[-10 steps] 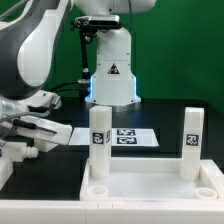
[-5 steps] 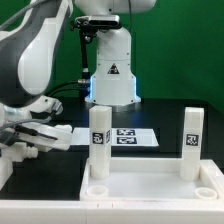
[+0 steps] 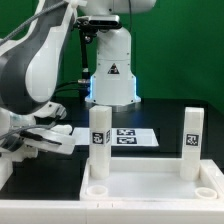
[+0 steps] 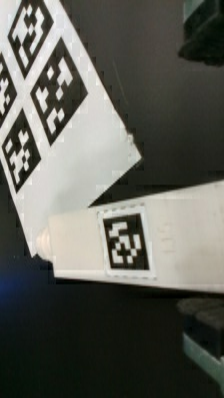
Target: Assemble desk
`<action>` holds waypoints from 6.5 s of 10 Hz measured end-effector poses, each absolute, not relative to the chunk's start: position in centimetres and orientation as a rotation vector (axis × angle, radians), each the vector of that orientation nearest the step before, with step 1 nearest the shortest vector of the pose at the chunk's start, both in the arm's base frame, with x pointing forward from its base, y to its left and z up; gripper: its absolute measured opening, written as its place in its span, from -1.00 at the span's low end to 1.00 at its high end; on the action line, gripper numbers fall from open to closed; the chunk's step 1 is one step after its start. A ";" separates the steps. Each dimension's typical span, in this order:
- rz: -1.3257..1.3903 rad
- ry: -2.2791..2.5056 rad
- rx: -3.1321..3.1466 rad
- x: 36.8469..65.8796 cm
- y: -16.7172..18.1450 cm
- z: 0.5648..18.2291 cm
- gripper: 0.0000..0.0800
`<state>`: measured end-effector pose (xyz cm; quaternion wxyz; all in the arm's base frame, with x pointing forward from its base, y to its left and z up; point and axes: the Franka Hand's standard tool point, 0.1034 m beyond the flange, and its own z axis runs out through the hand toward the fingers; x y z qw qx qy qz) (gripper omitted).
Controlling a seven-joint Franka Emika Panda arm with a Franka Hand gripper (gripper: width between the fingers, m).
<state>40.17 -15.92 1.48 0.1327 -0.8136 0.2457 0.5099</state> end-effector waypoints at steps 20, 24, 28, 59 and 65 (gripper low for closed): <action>0.473 0.519 -2.859 52.5 -16.2 17.2 -0.29; 0.028 0.414 -3.025 56.8 -13.3 20.0 -0.29; -0.528 0.304 -3.063 60.3 -9.0 22.0 -0.29; -0.615 0.173 -3.088 62.6 11.7 13.9 -0.29; -0.701 0.158 -3.065 62.5 11.8 12.9 -0.29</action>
Offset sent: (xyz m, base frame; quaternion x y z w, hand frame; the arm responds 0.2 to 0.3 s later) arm 0.0000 0.0000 0.0000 0.0000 0.0000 0.0000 1.0000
